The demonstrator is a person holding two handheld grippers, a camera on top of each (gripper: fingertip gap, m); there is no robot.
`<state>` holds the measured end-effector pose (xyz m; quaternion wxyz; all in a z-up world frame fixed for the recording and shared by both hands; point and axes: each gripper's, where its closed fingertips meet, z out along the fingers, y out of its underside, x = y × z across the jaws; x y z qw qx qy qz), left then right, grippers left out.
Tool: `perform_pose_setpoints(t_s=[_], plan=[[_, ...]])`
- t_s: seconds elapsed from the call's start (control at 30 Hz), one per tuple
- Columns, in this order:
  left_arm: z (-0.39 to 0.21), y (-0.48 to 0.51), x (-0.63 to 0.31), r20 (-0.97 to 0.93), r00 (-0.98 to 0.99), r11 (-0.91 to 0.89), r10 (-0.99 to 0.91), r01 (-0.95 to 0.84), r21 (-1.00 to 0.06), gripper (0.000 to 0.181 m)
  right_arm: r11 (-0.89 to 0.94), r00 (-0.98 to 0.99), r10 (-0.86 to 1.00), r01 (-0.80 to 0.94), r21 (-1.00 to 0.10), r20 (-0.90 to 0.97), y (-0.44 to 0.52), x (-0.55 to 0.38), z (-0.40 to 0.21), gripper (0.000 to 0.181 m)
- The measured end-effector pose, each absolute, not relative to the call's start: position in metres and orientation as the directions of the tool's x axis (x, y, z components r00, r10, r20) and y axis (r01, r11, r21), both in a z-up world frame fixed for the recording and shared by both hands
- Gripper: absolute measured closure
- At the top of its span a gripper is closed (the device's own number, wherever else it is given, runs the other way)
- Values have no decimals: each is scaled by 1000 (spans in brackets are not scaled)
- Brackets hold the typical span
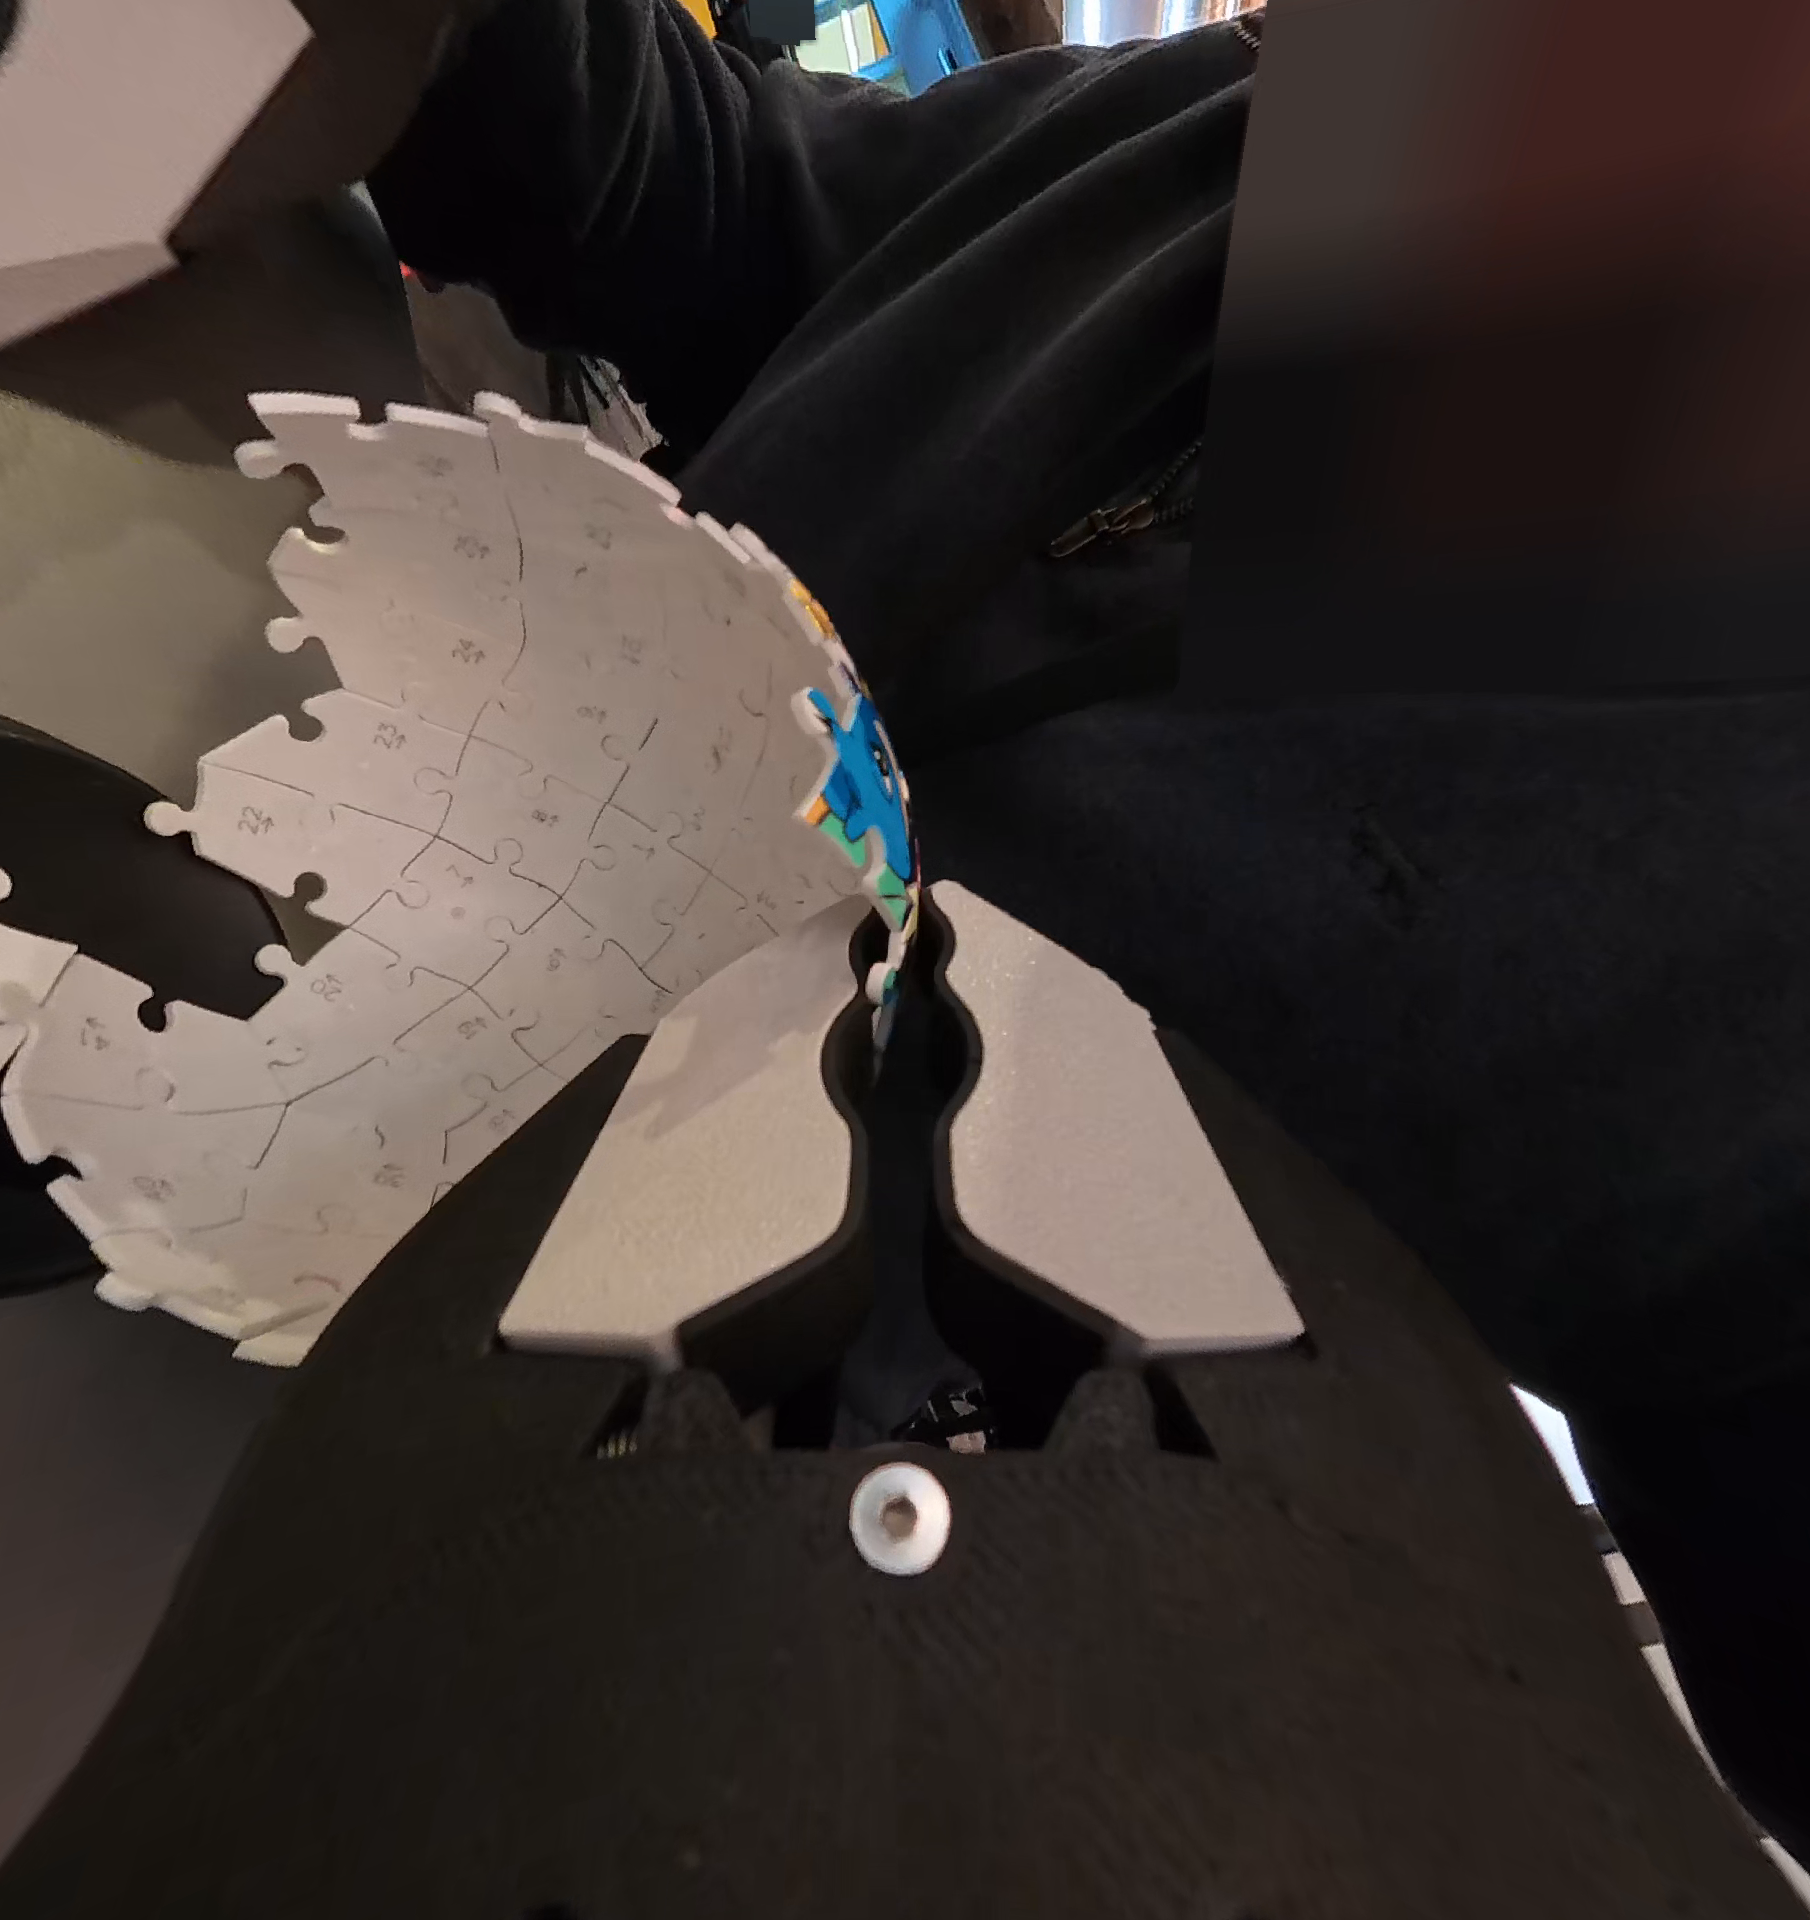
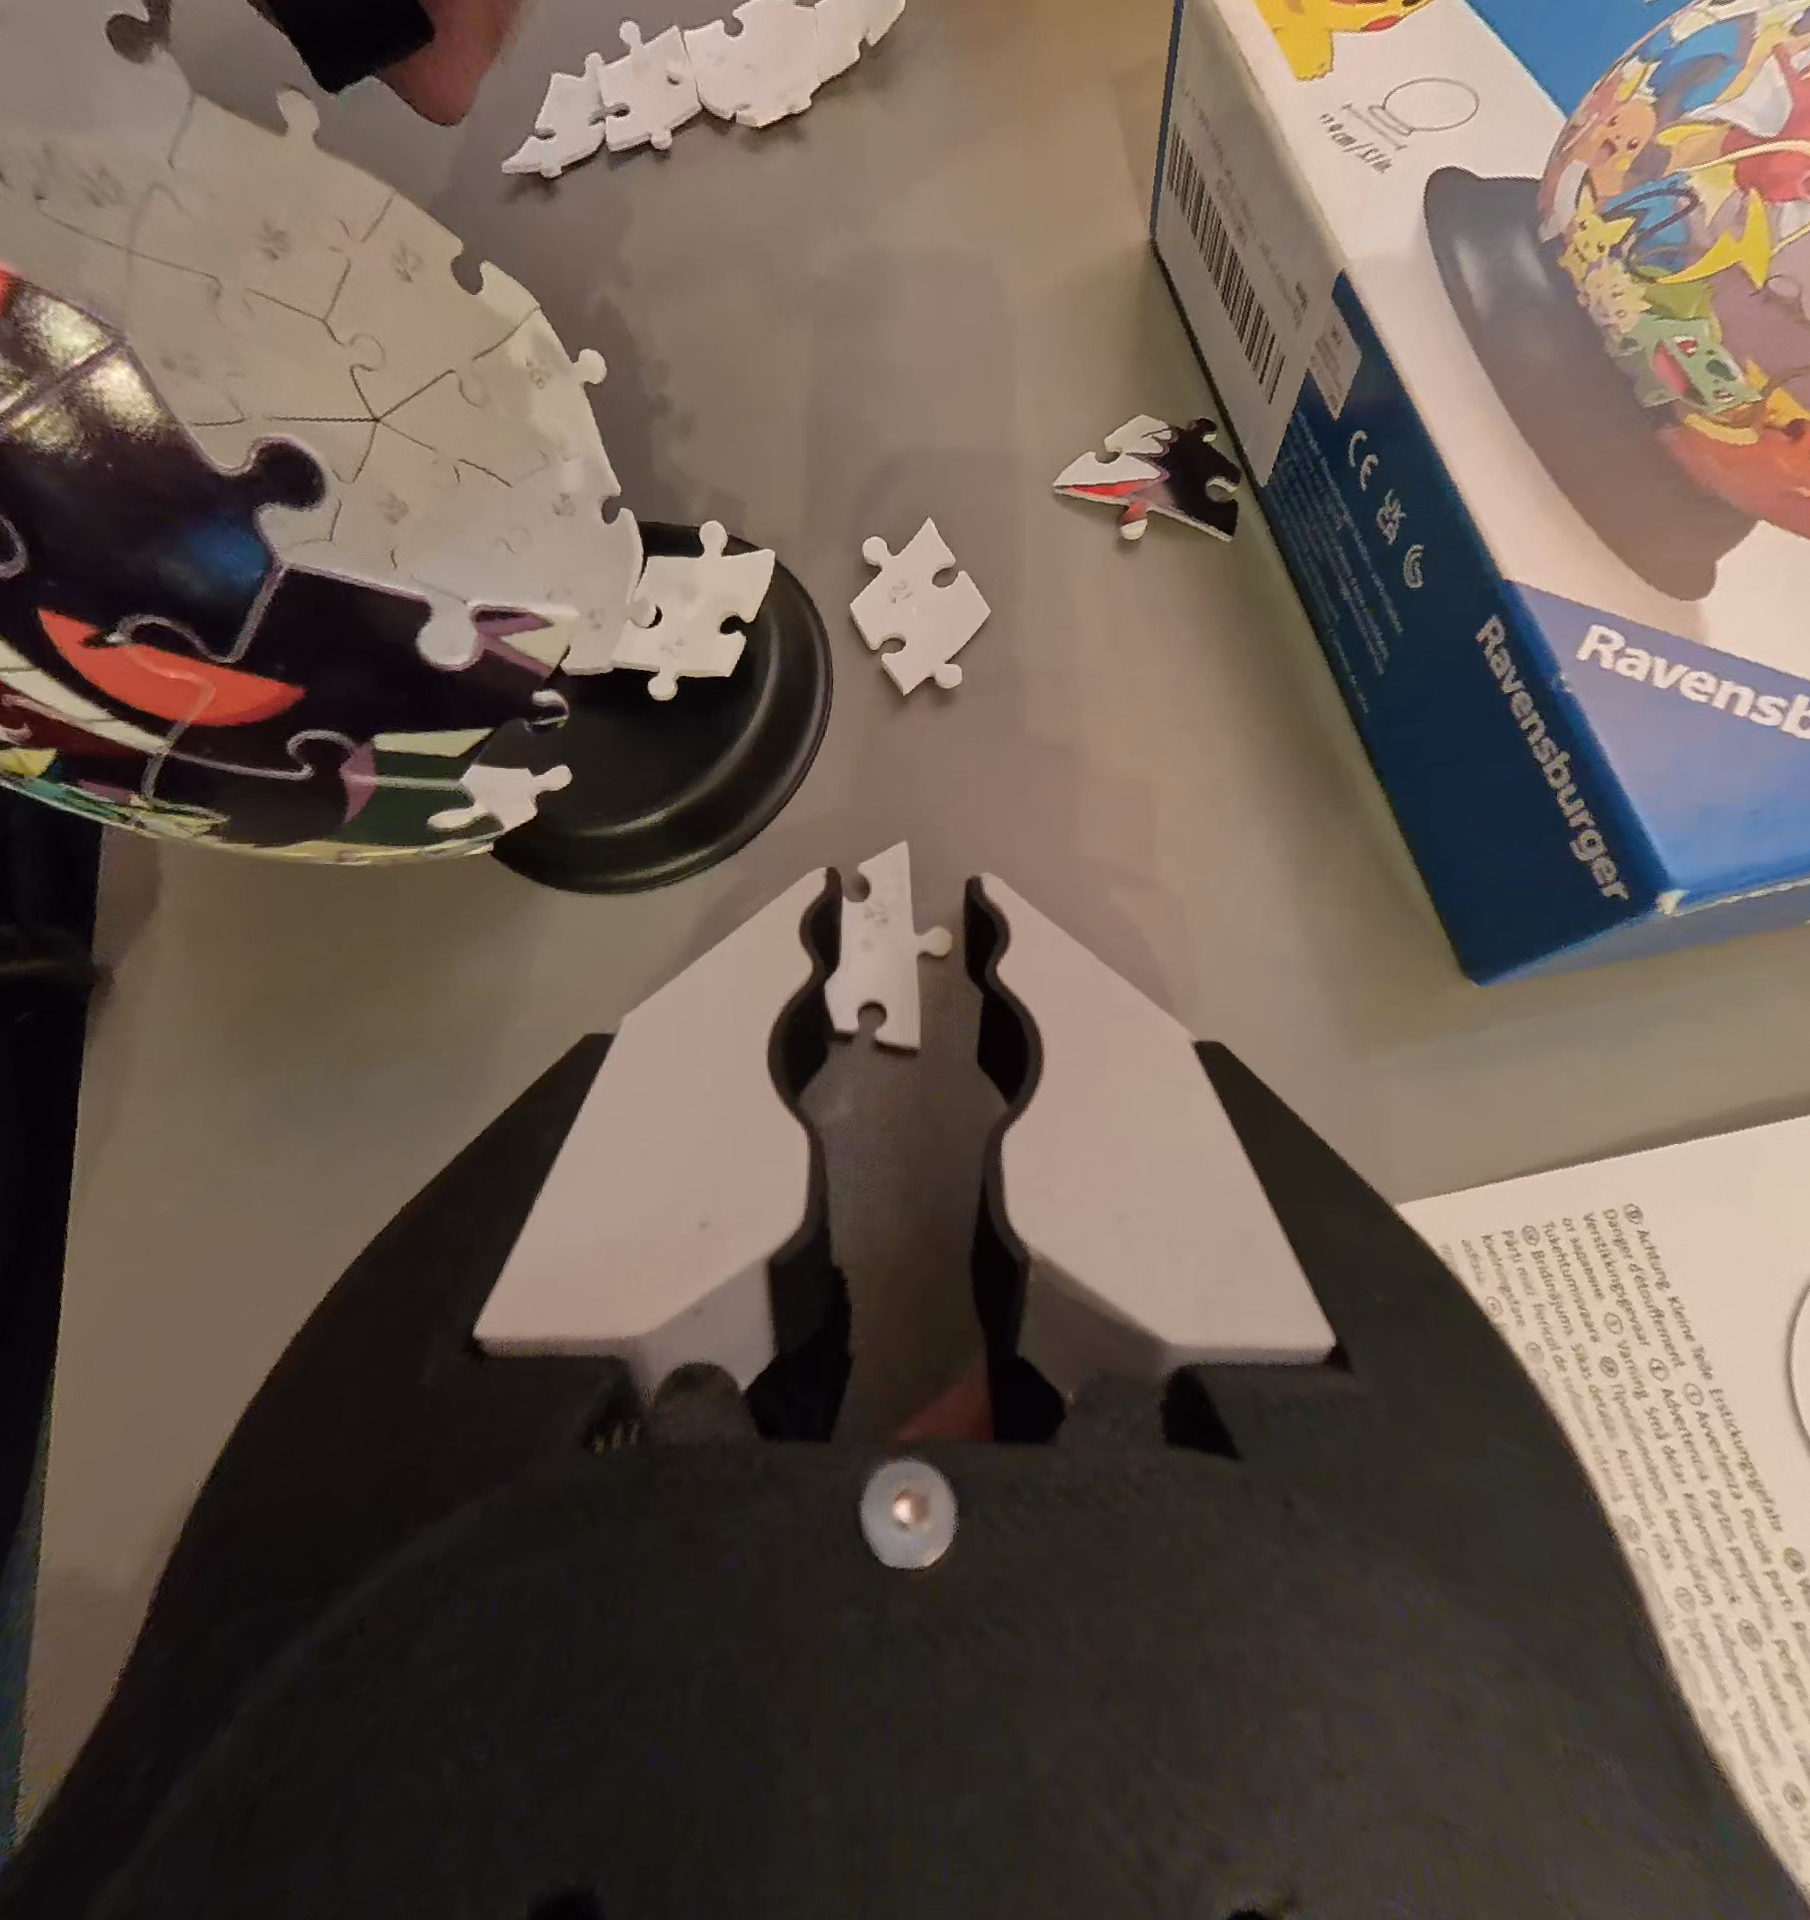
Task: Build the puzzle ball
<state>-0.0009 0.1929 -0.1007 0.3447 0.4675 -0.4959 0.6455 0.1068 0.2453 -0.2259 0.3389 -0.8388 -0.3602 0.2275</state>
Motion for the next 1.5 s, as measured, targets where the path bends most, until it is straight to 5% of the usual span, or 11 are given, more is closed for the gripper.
perform_pose_setpoints(t_s=[0.23,0.47,1.03,1.1,1.23,1.5], plan=[[-102,194,-2,942,-336,-267,-30,-905,-331,176,-504,597,791,518,-691,-130,240,108,-230,154],[-102,192,-5,936,-349,-270,-37,-899,-345,177,-507,633,766,486,-712,-113,238,109,-231,181],[-101,193,-3,939,-344,-281,-21,-899,-336,177,-568,651,720,356,-742,-239,231,104,-217,181],[-101,193,-4,938,-347,-276,-24,-899,-340,177,-553,653,733,406,-727,-193,230,108,-220,159],[-101,192,-4,937,-350,-279,-27,-897,-343,177,-555,660,734,446,-702,-161,221,107,-226,144],[-101,191,-5,935,-354,-275,-26,-897,-347,176,-495,689,725,496,-713,-25,230,106,-232,160]])
